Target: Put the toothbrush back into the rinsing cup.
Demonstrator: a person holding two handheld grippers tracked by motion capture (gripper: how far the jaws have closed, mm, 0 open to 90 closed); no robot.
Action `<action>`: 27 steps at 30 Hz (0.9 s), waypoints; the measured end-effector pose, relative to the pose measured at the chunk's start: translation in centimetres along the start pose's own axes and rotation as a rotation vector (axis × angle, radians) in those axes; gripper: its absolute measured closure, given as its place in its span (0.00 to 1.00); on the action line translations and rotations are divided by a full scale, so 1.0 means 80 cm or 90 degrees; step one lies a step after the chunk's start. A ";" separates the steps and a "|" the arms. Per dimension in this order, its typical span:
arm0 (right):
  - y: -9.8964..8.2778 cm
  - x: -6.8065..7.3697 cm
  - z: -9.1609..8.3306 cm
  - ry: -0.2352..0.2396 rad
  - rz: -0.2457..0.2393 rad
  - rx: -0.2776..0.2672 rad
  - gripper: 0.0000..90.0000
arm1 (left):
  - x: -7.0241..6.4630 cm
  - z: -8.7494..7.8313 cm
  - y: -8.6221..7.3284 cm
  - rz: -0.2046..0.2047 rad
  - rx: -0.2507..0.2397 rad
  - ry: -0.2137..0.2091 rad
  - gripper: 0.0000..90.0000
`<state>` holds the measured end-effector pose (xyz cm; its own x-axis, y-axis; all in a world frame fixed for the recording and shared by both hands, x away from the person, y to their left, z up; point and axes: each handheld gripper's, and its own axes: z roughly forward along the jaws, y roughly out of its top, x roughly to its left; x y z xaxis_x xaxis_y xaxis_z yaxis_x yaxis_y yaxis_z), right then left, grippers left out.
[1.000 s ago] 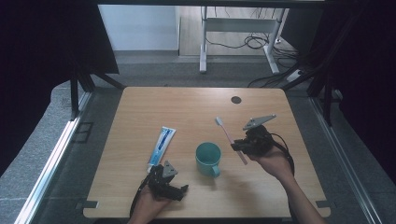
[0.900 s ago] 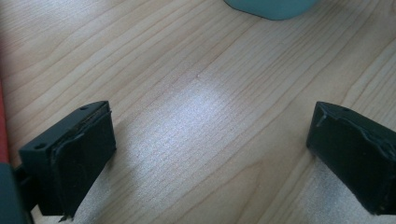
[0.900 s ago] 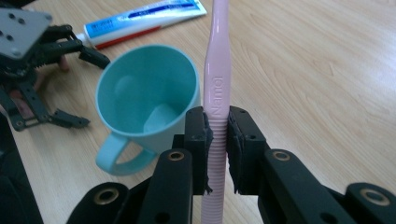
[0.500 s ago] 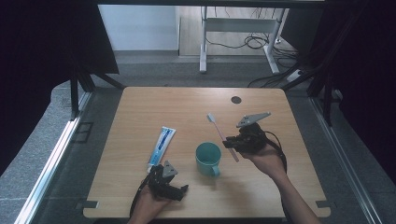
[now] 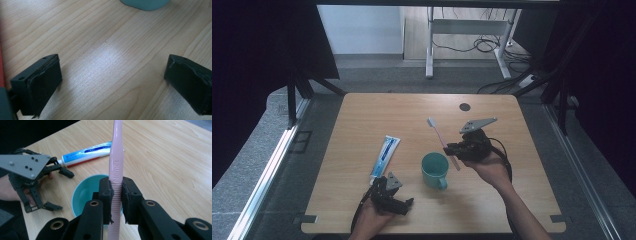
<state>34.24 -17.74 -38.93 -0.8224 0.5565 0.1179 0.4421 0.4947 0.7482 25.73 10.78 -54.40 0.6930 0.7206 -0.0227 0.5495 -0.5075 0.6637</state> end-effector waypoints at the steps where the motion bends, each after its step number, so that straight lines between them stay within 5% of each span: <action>1: 0.001 0.001 0.001 0.001 0.000 -0.002 0.87 | 0.000 0.000 0.000 0.000 0.000 0.000 0.01; 27: 0.019 0.022 0.032 0.014 -0.027 -0.043 0.87 | 0.000 0.000 0.000 0.003 0.001 -0.001 0.02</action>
<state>34.37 -14.28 -39.30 -0.8478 0.5208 0.0998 0.3828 0.4710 0.7947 25.73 10.79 -54.39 0.6964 0.7173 -0.0202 0.5464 -0.5118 0.6630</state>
